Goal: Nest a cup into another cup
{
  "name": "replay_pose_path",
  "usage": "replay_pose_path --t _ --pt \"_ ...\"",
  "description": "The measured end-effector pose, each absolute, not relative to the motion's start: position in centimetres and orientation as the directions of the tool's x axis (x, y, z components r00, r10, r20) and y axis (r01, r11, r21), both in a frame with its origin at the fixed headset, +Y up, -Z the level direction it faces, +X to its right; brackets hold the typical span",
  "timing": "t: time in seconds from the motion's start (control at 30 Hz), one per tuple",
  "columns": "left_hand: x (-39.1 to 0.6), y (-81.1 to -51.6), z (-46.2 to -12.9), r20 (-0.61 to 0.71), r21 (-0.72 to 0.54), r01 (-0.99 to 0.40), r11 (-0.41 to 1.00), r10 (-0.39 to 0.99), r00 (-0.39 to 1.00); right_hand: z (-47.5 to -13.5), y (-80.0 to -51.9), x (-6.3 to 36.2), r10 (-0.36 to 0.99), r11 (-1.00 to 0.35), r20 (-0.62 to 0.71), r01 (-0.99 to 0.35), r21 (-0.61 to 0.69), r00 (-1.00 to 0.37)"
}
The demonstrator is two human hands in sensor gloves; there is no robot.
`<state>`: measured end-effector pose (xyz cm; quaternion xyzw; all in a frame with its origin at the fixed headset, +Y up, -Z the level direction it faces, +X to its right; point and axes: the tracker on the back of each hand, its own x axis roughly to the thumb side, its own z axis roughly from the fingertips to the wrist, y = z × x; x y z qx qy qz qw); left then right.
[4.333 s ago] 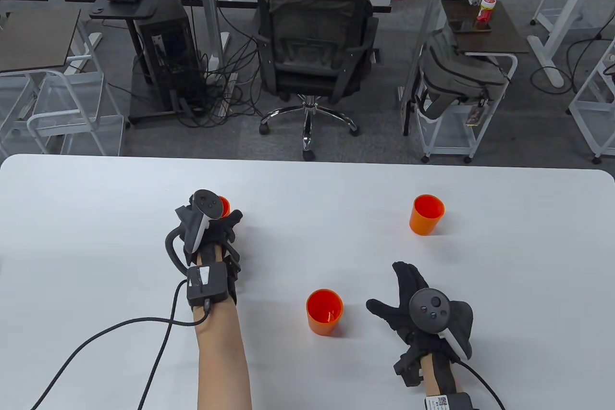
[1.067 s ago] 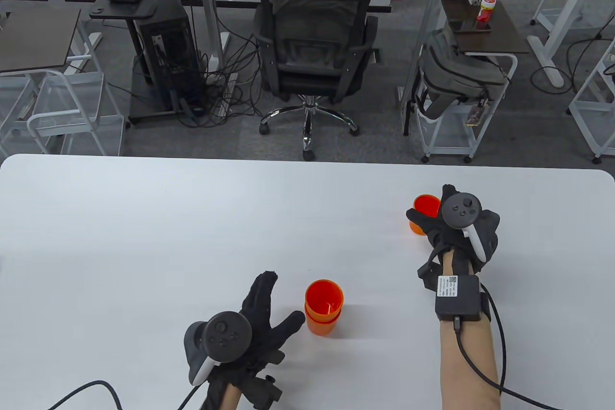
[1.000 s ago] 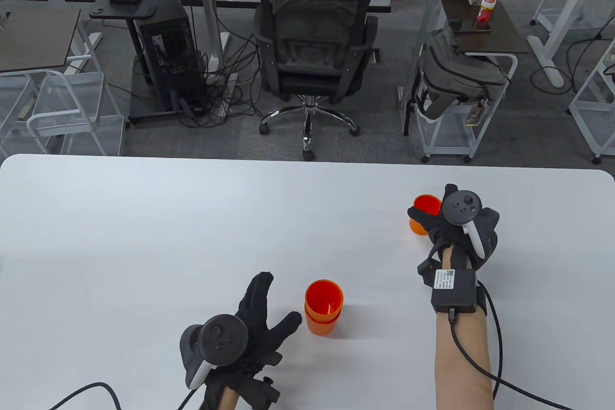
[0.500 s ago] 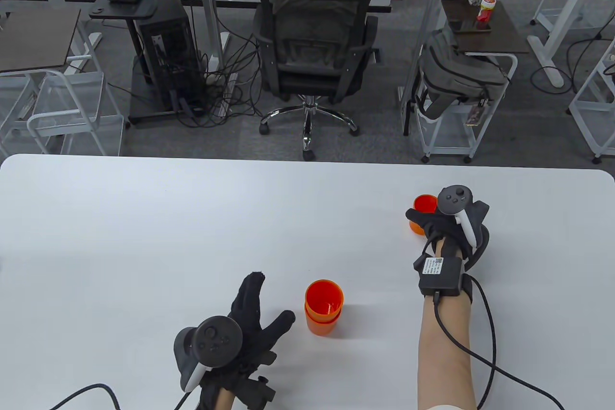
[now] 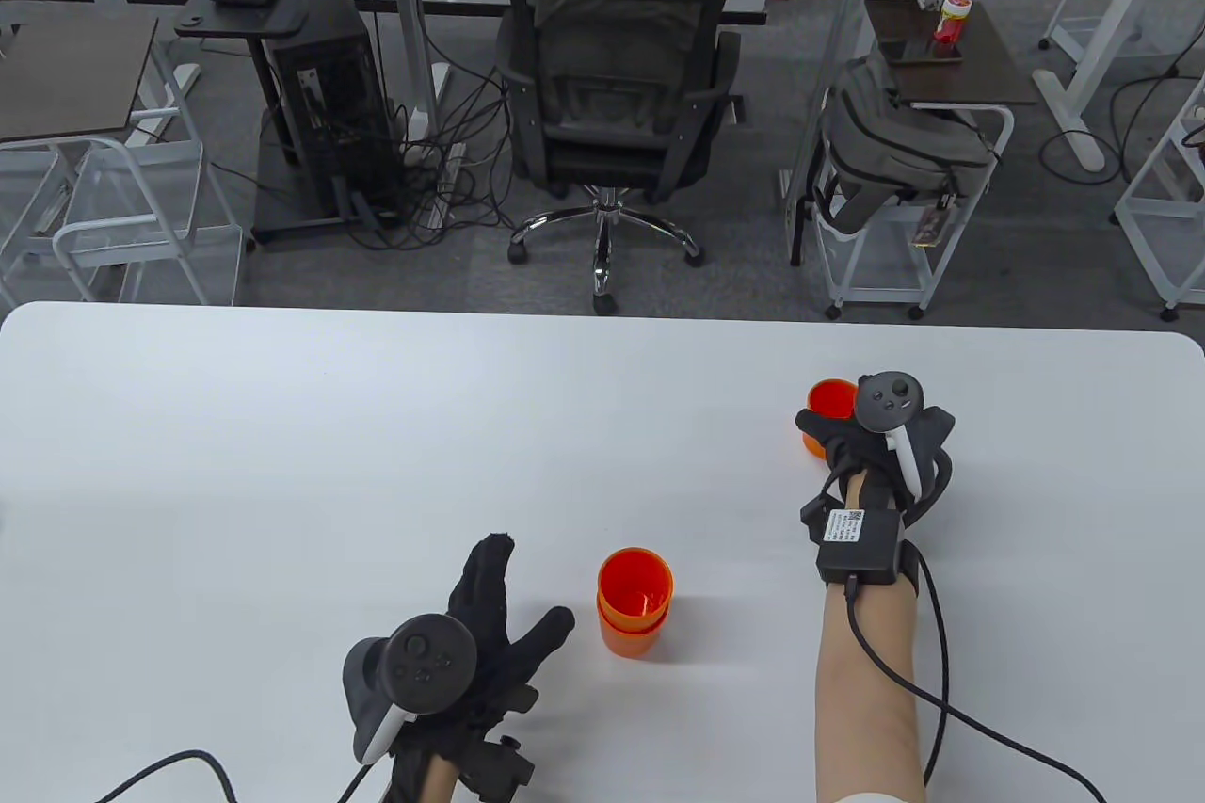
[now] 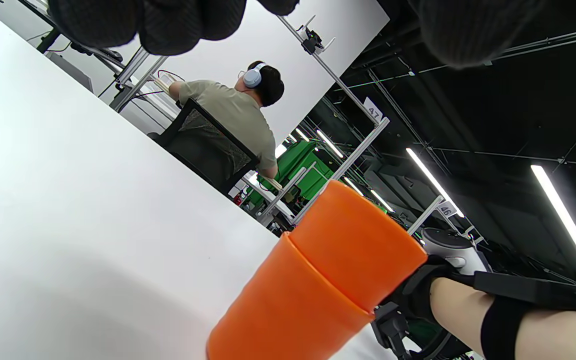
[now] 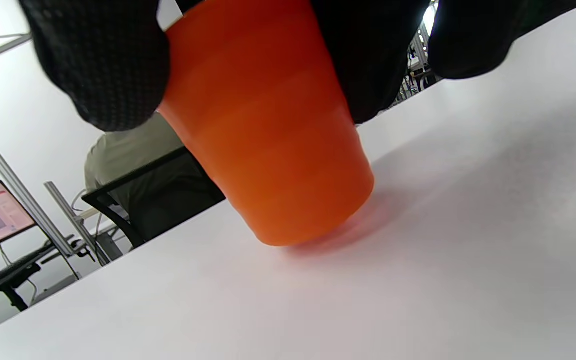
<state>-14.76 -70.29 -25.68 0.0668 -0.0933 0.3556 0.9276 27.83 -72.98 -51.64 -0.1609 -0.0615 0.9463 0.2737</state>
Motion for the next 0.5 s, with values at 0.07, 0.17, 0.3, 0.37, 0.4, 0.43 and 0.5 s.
replay_pose_path --t 0.07,0.17,0.3,0.37,0.4,0.43,0.5 --pt "-14.8 -70.3 -25.7 0.216 0.06 -0.67 0.74 0.646 0.732 -51.3 -71.6 27.3 0.573 -0.818 -0.219 -0.534 -0.214 -0.79" --pt "-14.9 -70.3 -25.8 0.215 0.067 -0.67 0.739 0.645 0.733 -50.4 -68.2 25.9 0.611 -0.784 -0.087 -0.585 -0.207 -0.787" --pt "-15.0 -70.3 -25.8 0.216 0.072 -0.654 0.753 0.629 0.747 -47.6 -63.4 23.3 0.603 -0.765 0.147 -0.621 -0.172 -0.784" --pt "-14.9 -70.4 -25.9 0.215 0.072 -0.643 0.762 0.618 0.756 -45.4 -61.1 21.7 0.614 -0.745 0.252 -0.655 -0.13 -0.748" --pt "-14.9 -70.4 -25.9 0.214 0.07 -0.639 0.766 0.614 0.76 -44.6 -60.5 21.2 0.621 -0.734 0.286 -0.669 -0.113 -0.73" --pt "-14.9 -70.5 -25.9 0.214 0.07 -0.633 0.771 0.608 0.764 -43.7 -59.9 20.5 0.629 -0.723 0.325 -0.685 -0.09 -0.706" --pt "-14.9 -70.5 -25.9 0.214 0.069 -0.629 0.774 0.605 0.767 -41.6 -58.9 18.9 0.631 -0.707 0.414 -0.706 -0.041 -0.656"
